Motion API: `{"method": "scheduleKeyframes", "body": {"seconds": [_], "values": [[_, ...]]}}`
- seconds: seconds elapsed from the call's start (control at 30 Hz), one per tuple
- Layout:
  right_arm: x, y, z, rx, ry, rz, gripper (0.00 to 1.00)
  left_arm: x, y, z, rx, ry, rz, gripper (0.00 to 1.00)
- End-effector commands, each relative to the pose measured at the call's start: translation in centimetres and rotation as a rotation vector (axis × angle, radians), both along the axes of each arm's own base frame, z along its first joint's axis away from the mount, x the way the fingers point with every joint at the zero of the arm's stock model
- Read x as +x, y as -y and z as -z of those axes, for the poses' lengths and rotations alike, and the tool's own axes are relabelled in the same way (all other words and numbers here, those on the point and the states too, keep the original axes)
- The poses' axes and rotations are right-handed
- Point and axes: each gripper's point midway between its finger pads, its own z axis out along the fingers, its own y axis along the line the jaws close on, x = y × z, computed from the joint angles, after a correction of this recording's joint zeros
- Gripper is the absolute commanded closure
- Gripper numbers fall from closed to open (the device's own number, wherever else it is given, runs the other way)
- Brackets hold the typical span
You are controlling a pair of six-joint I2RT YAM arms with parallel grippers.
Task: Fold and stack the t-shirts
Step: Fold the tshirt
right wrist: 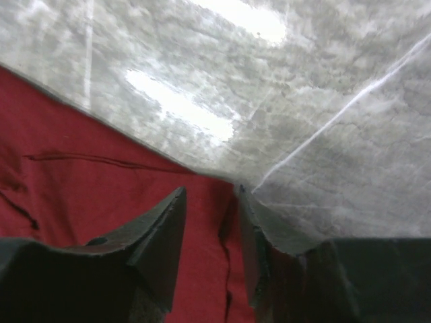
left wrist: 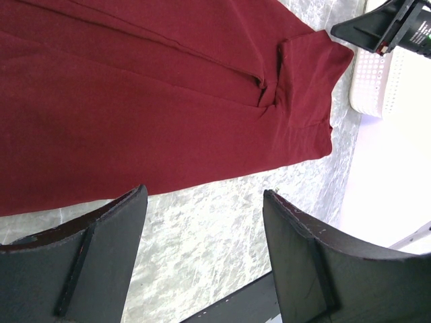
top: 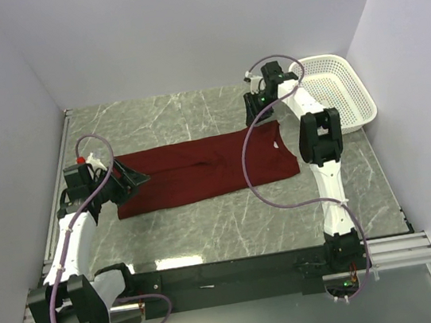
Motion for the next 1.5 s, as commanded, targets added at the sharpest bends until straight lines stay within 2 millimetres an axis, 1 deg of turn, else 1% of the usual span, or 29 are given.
{"method": "scheduleKeyframes", "body": {"seconds": [0.0, 0.03, 0.13, 0.2, 0.27, 0.4, 0.53, 0.63, 0.7, 0.73, 0.77, 0.83, 0.87, 0.93, 0.97, 1.03, 1.07, 1.1, 1.13, 1.17, 1.2, 1.23, 1.27, 1.37, 1.4, 1.47], "values": [[0.2, 0.4, -0.8, -0.039, 0.032, 0.024, 0.54, 0.2, 0.2, -0.4, 0.005, 0.037, 0.025, 0.25], [0.0, 0.4, -0.6, -0.046, 0.029, 0.028, 0.54, 0.1, 0.3, -0.5, 0.003, 0.038, 0.027, 0.25], [-0.1, 0.5, -0.7, -0.046, 0.022, 0.031, 0.54, 0.2, 0.3, -0.5, 0.005, 0.041, 0.026, 0.25], [-0.4, 0.5, -0.2, -0.044, 0.000, 0.025, 0.55, 0.2, 0.2, -0.6, 0.005, 0.042, 0.024, 0.25], [-0.6, 0.3, 0.1, -0.033, -0.011, 0.015, 0.57, 0.1, 0.3, -0.6, 0.006, 0.044, 0.026, 0.25], [-1.1, -0.5, 0.0, 0.009, -0.028, -0.010, 0.62, 0.1, 0.2, -0.5, 0.008, 0.038, 0.024, 0.25], [-1.4, -1.3, -0.8, 0.056, -0.035, -0.041, 0.68, 0.1, 0.3, -0.6, 0.008, 0.042, 0.026, 0.25], [-1.6, -1.5, -1.1, 0.073, -0.030, -0.051, 0.73, 0.1, 0.2, -0.5, 0.010, 0.040, 0.024, 0.25], [-1.3, -1.6, -2.1, 0.081, 0.003, -0.053, 0.81, 0.1, 0.2, -0.5, 0.010, 0.040, 0.024, 0.25], [-1.4, -1.5, -2.2, 0.082, 0.007, -0.053, 0.87, 0.1, 0.2, -0.5, 0.010, 0.042, 0.022, 0.25], [-1.2, -1.7, -2.8, 0.087, 0.030, -0.058, 0.88, 0.1, 0.2, -0.5, 0.010, 0.040, 0.024, 0.25], [-1.1, -1.8, -3.4, 0.095, 0.046, -0.065, 0.92, 0.1, 0.2, -0.5, 0.010, 0.040, 0.024, 0.25], [-1.0, -1.8, -4.2, 0.100, 0.066, -0.065, 0.94, 0.1, 0.2, -0.6, 0.010, 0.042, 0.024, 0.25], [-1.0, -2.0, -4.7, 0.116, 0.084, -0.075, 0.96, 0.1, 0.2, -0.6, 0.011, 0.041, 0.025, 0.25], [-1.1, -2.1, -5.5, 0.122, 0.101, -0.079, 0.96, 0.1, 0.2, -0.6, 0.011, 0.042, 0.025, 0.25], [-1.5, -2.3, -5.7, 0.136, 0.118, -0.100, 0.97, 0.1, 0.2, -0.7, 0.012, 0.046, 0.025, 0.25], [-1.4, -2.3, -6.7, 0.140, 0.153, -0.108, 0.97, 0.0, 0.3, -0.6, 0.009, 0.043, 0.027, 0.25], [-2.0, -2.3, -6.3, 0.138, 0.148, -0.124, 0.97, 0.0, 0.2, -0.5, 0.010, 0.043, 0.026, 0.25], [-2.3, -2.4, -6.4, 0.142, 0.156, -0.134, 0.97, 0.1, 0.3, -0.6, 0.009, 0.043, 0.027, 0.25], [-2.5, -2.3, -7.2, 0.147, 0.179, -0.144, 0.97, 0.1, 0.2, -0.6, 0.010, 0.044, 0.025, 0.25], [-2.7, -2.5, -7.4, 0.150, 0.189, -0.155, 0.97, 0.1, 0.3, -0.6, 0.007, 0.043, 0.029, 0.25], [-3.1, -2.4, -7.0, 0.147, 0.186, -0.176, 0.97, 0.1, 0.3, -0.5, 0.008, 0.043, 0.028, 0.25], [-3.4, -2.5, -7.4, 0.152, 0.193, -0.191, 0.97, 0.1, 0.3, -0.6, 0.008, 0.045, 0.028, 0.25], [-4.5, -2.5, -7.2, 0.154, 0.194, -0.241, 0.97, 0.1, 0.3, -0.6, 0.007, 0.043, 0.029, 0.25], [-5.1, -2.6, -6.8, 0.163, 0.181, -0.253, 0.97, 0.1, 0.3, -0.6, 0.007, 0.045, 0.027, 0.25], [-5.7, -2.7, -6.9, 0.163, 0.195, -0.291, 0.97, 0.1, 0.3, -0.6, 0.006, 0.044, 0.028, 0.25]]}}
